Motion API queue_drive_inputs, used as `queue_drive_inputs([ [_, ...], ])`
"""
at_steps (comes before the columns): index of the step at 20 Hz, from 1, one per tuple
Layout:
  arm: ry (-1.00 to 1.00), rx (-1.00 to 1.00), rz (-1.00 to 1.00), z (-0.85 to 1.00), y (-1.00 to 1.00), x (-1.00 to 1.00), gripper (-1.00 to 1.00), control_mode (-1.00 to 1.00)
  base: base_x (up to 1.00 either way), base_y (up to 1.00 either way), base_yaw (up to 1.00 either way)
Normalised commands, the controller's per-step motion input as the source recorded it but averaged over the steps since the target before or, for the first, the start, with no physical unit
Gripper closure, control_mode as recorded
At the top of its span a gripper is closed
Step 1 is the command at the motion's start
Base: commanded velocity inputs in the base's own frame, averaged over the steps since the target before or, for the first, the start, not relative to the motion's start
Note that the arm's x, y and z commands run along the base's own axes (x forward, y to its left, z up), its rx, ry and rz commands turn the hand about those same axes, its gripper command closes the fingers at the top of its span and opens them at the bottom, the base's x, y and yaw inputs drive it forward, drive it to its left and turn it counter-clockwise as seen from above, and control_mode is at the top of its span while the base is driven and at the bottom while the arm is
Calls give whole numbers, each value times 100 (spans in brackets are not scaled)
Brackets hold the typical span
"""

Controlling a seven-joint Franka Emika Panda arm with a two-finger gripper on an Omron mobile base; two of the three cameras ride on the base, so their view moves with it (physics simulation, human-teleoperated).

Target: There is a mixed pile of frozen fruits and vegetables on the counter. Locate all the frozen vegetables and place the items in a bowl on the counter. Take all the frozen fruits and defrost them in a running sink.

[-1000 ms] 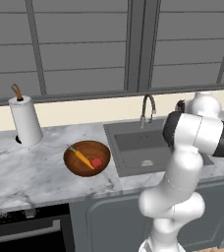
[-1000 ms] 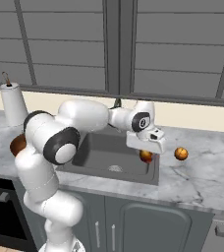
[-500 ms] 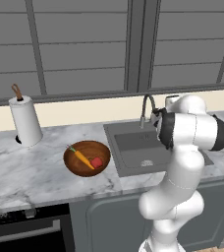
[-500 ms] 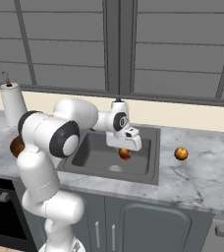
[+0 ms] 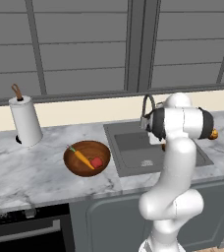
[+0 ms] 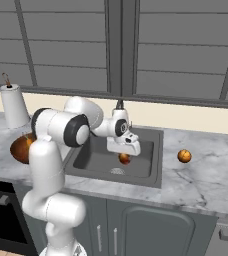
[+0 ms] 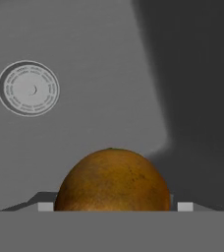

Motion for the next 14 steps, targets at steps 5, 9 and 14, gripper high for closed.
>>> queue_drive_inputs([
  [5, 5, 3, 12, -63, 0, 33, 100, -100, 0, 0, 0],
  [9, -1, 6, 9, -64, 0, 34, 100, -100, 0, 0, 0],
  [14, 2, 9, 10, -57, 0, 47, 100, -100, 0, 0, 0],
])
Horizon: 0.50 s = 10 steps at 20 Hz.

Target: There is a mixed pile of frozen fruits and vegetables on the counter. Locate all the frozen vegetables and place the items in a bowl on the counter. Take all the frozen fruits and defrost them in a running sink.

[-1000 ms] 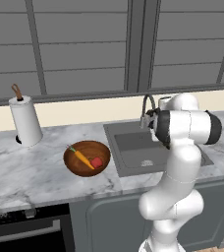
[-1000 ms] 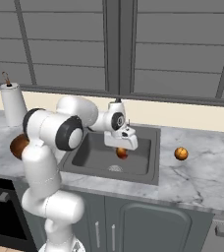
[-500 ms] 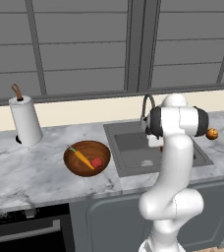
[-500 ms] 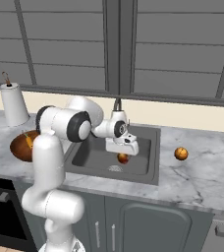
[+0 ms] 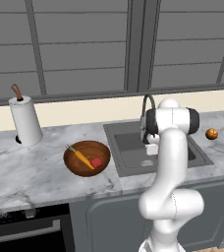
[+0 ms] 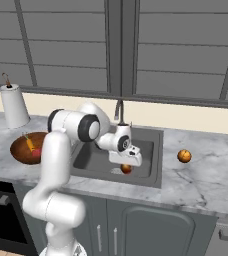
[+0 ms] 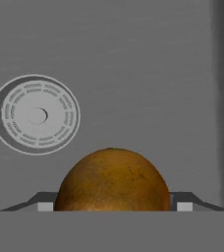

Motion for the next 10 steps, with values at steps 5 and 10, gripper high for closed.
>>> queue_drive_inputs([
  [5, 0, 7, 9, -41, -2, 44, 100, -100, 0, 0, 0],
  [10, 4, 8, 7, -32, 0, 22, -100, -100, 0, 0, 0],
])
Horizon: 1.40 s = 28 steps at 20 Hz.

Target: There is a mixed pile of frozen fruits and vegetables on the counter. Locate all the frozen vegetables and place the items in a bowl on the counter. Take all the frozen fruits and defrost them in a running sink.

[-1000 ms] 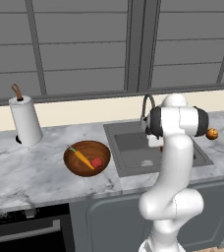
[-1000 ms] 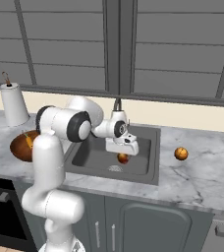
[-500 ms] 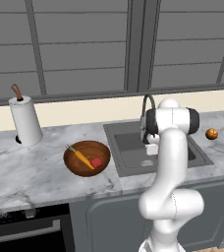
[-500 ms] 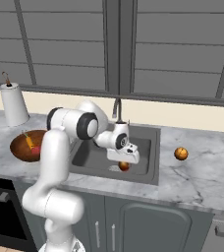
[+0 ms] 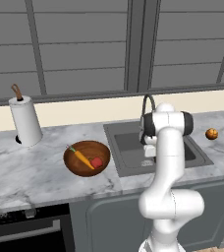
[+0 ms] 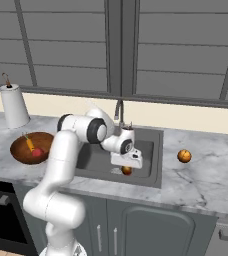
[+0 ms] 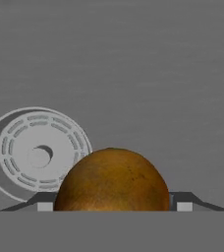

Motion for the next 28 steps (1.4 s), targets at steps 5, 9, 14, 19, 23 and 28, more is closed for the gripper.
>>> queue_drive_inputs([
  [5, 2, 8, 7, -30, 0, 17, -100, -100, 0, 0, 0],
  [9, 1, 4, 8, -23, 0, 16, -100, -100, 0, 0, 0],
  [14, 0, -1, 1, 16, 8, -12, -100, -100, 0, 0, 0],
  [19, 0, 0, 1, 60, 0, -46, -100, -100, 0, 0, 0],
  [23, -1, -7, 6, 78, 5, -32, -100, -100, 0, 0, 0],
  [28, -9, -12, 4, 67, 0, -38, -100, -100, 0, 0, 0],
])
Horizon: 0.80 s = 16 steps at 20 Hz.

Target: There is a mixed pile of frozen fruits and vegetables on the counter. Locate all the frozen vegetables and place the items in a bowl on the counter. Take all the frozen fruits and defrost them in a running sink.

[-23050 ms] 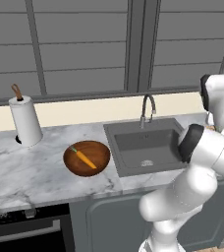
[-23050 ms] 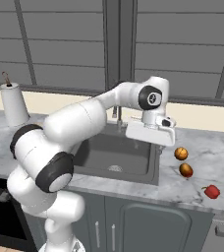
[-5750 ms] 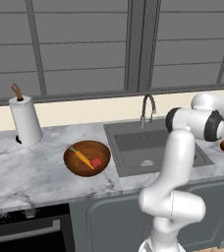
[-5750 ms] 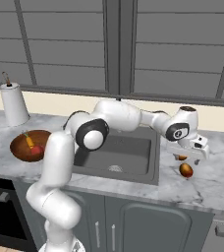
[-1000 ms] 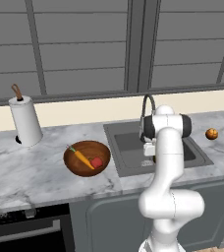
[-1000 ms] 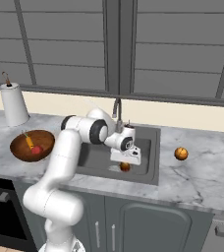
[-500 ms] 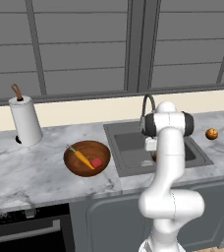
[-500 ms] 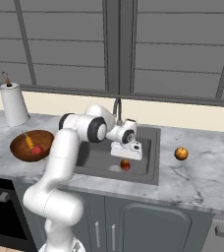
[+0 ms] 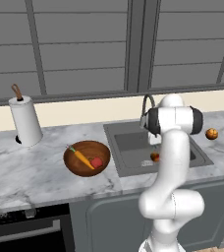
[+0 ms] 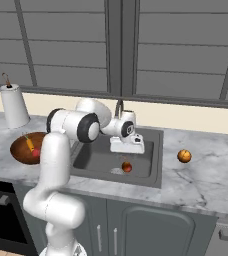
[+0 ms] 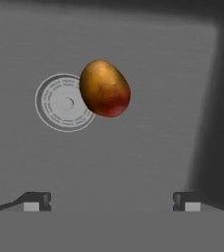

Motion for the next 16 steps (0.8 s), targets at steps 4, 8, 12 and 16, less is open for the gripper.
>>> queue_drive_inputs([
  [4, -6, -2, 4, 50, 0, -24, -100, -100, 0, 0, 0],
  [8, -5, 0, 7, 73, 0, -26, -100, -100, 0, 0, 0],
  [12, -3, -5, 5, 68, -19, -20, -100, -100, 0, 0, 0],
  [16, -3, -18, 7, 39, -19, -13, -100, -100, 0, 0, 0],
])
